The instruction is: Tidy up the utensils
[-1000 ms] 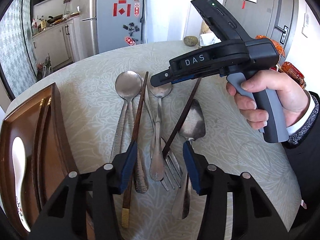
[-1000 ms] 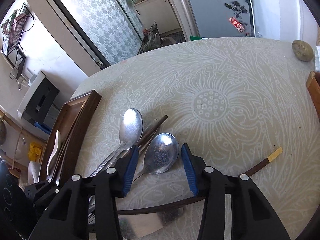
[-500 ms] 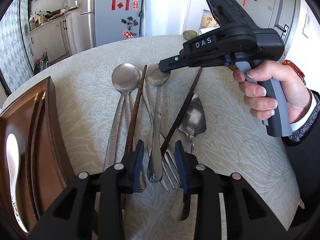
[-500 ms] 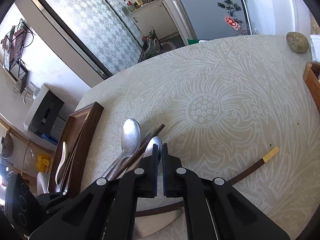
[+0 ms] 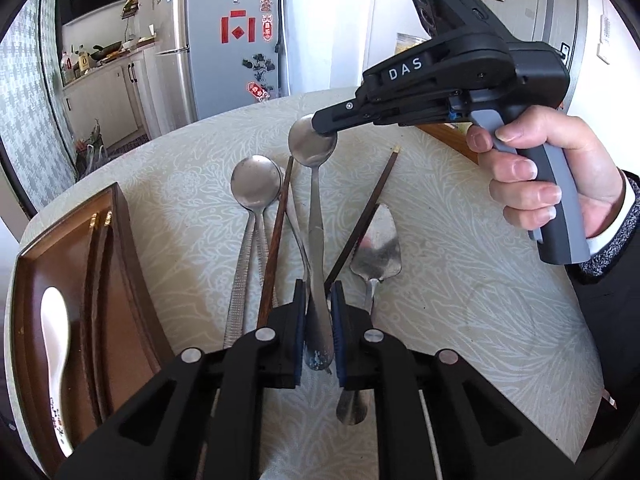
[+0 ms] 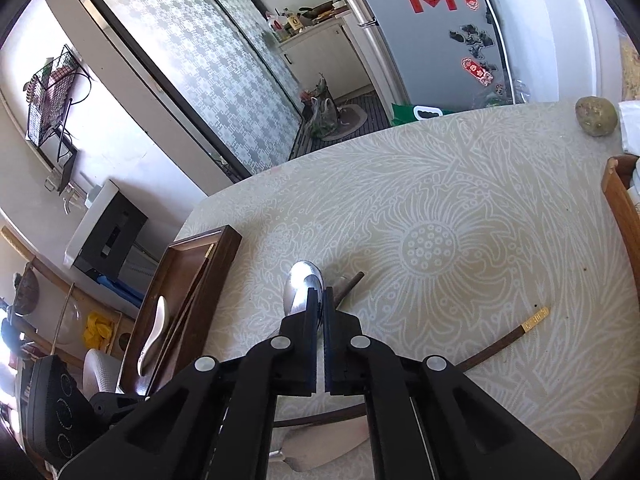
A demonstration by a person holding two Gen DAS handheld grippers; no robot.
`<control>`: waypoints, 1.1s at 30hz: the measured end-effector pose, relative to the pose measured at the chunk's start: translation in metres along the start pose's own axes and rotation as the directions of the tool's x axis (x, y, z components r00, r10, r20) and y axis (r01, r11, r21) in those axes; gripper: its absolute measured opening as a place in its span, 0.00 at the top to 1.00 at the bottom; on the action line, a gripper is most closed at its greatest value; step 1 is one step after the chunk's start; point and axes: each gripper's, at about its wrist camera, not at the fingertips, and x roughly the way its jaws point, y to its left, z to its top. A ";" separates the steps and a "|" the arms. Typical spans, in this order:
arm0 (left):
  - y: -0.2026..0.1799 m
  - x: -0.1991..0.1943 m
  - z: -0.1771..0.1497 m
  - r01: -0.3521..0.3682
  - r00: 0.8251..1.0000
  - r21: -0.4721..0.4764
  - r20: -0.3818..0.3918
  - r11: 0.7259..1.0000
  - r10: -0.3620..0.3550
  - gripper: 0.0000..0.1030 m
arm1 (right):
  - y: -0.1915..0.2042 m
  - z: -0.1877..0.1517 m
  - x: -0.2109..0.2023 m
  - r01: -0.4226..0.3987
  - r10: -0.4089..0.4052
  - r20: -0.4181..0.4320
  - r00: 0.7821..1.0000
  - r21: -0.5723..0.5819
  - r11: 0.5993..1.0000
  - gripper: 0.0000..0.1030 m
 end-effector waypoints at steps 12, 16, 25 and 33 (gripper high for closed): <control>0.064 -0.056 -0.034 -0.095 0.995 -0.133 0.020 0.987 0.099 0.87 | 0.099 0.011 0.067 -0.055 0.044 -0.096 0.994 -0.121 0.991 0.97; 0.085 -0.065 -0.046 -0.133 0.991 -0.165 0.005 0.977 0.135 0.87 | 0.129 0.010 0.095 -0.061 0.041 -0.125 0.991 -0.162 0.985 0.97; 0.104 -0.062 -0.070 -0.165 0.986 -0.192 -0.033 0.967 0.162 0.87 | 0.160 -0.001 0.144 -0.031 -0.010 -0.173 0.985 -0.231 0.972 0.98; 0.102 -0.063 -0.071 -0.163 0.987 -0.195 -0.024 0.967 0.162 0.75 | 0.167 -0.004 0.136 -0.050 0.009 -0.161 0.987 -0.247 0.968 0.67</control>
